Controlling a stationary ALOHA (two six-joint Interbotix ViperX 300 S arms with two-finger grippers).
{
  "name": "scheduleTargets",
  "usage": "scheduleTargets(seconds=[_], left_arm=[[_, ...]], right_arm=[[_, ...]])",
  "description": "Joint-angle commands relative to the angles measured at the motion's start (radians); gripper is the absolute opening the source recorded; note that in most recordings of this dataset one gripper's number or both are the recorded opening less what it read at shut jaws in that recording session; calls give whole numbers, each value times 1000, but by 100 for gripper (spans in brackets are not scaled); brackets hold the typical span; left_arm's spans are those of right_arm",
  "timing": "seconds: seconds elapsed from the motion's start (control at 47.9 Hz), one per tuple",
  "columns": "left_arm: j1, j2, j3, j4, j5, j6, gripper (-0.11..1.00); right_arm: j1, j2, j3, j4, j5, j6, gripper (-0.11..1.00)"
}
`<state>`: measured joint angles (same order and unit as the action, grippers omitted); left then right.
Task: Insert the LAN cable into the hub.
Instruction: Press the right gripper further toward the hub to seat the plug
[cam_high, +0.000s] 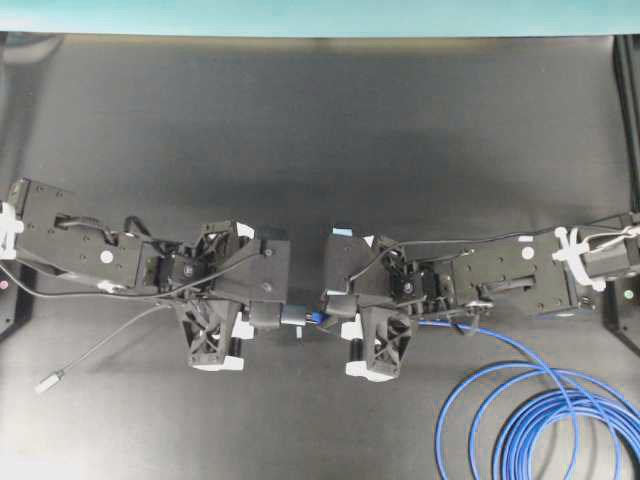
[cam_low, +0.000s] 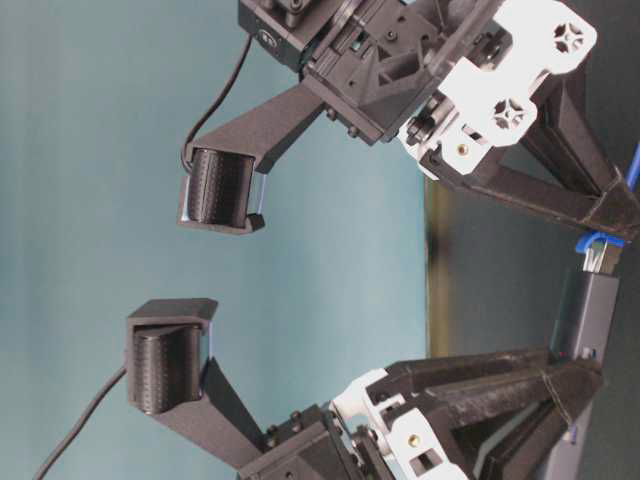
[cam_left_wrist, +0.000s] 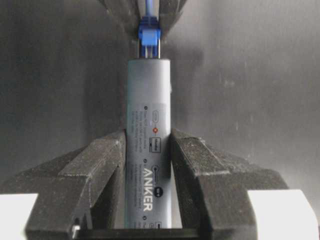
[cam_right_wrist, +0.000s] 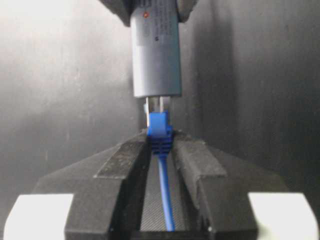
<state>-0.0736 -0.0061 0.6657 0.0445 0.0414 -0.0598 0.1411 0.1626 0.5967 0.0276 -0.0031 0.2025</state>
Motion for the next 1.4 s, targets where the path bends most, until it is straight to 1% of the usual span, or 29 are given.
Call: scheduleTargets(seconds=[0.0, 0.396, 0.647, 1.022, 1.064, 1.085, 1.231, 1.273, 1.335, 1.377], left_arm=[[5, -5, -35, 3, -44, 3, 28], [3, -3, -26, 3, -48, 3, 28], [-5, -14, 6, 3, -26, 0, 28], [0, -15, 9, 3, 28, 3, 28], [0, -15, 9, 3, 31, 3, 28], [0, -15, 9, 3, 31, 3, 28], [2, -14, 18, 3, 31, 3, 28], [3, -12, 21, 3, 31, 3, 28], [6, -9, 29, 3, 31, 3, 28], [9, -9, 32, 3, 28, 3, 28]], right_arm=[[-11, -8, -57, -5, -54, -8, 13], [-15, -6, -66, -5, -72, -6, 13], [-3, -12, -49, -5, -35, -9, 13], [0, -17, -29, -5, 26, -6, 14], [2, -20, -25, -5, 23, -5, 17], [3, -21, -21, -5, 23, -5, 22], [21, -37, 6, -5, 26, 5, 65], [29, -43, 18, -3, 26, 6, 76], [40, -57, 38, 0, 25, 9, 85], [46, -66, 55, 3, 21, 14, 86]])
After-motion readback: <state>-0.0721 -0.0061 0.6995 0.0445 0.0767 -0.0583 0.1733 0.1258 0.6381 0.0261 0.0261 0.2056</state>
